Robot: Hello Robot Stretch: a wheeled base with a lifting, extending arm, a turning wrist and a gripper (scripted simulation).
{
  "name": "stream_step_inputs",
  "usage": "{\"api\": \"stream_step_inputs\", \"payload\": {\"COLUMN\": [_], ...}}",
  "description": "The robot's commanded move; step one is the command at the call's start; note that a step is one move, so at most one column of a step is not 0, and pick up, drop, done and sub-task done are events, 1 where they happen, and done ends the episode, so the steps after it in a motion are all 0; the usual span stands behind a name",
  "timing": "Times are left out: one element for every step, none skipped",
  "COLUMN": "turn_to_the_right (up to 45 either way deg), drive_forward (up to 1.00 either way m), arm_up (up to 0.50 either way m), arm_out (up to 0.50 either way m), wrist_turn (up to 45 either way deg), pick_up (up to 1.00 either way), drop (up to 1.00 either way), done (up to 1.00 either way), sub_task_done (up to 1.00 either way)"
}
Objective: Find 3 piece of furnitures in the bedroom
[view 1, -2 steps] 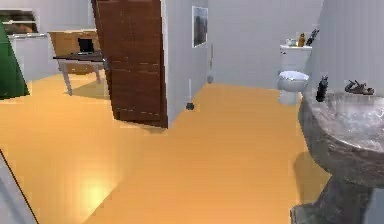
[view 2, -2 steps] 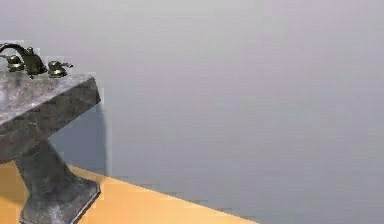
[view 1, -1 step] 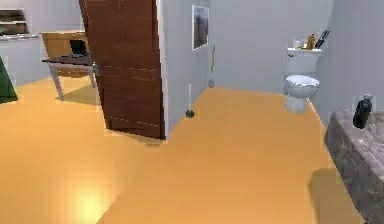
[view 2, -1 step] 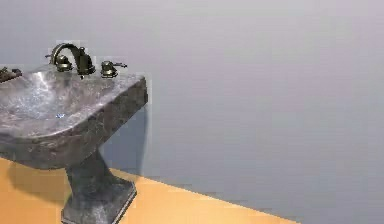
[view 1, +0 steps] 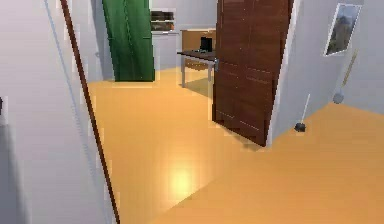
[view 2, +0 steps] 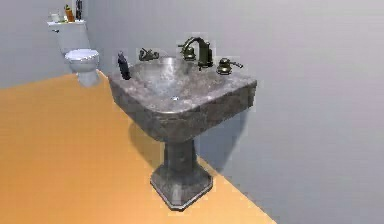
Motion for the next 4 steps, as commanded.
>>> {"api": "stream_step_inputs", "payload": {"turn_to_the_right": [0.0,-3.0,45.0,45.0], "drive_forward": [1.00,0.00,0.00,0.00], "arm_up": [0.00,0.00,0.00,0.00], "arm_out": [0.00,0.00,0.00,0.00], "wrist_turn": [0.0,0.0,0.0,0.0], "pick_up": [0.00,0.00,0.00,0.00], "drop": [0.00,0.00,0.00,0.00], "done": [0.00,0.00,0.00,0.00], "sub_task_done": [0.00,0.00,0.00,0.00]}}
